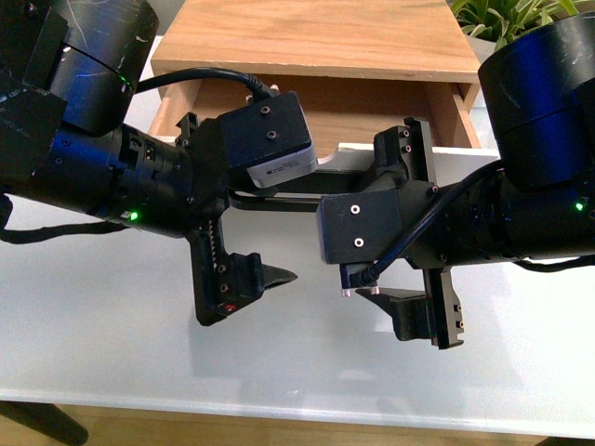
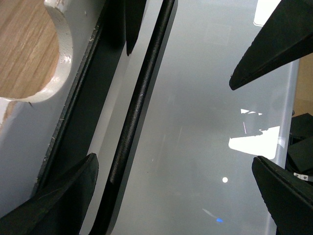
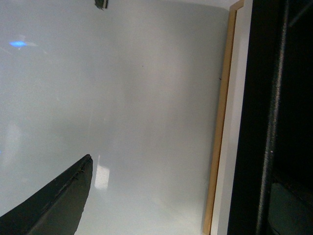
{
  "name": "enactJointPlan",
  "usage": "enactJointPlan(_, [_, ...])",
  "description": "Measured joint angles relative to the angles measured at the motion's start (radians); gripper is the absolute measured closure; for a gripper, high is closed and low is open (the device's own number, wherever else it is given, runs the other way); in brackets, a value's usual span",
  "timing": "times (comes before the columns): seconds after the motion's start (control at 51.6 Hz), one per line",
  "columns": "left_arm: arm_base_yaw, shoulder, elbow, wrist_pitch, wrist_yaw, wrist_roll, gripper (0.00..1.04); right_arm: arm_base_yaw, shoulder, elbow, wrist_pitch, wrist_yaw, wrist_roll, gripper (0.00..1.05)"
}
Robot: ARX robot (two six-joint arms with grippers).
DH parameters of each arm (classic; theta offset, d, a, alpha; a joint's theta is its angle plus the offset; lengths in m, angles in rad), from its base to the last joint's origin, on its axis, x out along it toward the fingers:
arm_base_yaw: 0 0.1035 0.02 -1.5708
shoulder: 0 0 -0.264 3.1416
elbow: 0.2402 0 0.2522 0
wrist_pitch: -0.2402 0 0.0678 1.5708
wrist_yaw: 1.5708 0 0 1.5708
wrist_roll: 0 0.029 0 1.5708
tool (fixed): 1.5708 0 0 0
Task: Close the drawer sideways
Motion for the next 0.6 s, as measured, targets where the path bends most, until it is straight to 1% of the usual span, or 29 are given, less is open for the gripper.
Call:
enactJointPlan(0.31, [0.000, 0.039, 0.046, 0.014, -0.022, -0.002, 0.09, 0.003, 0.022, 0.024, 0.029, 0.026, 0.034, 0.09])
enactJointPlan(0.601, [0.003, 0.072, 0.123, 0.007, -0.043, -0.010, 0.09, -0.022, 0.047, 0.072, 0.058, 0.066, 0.087, 0.09])
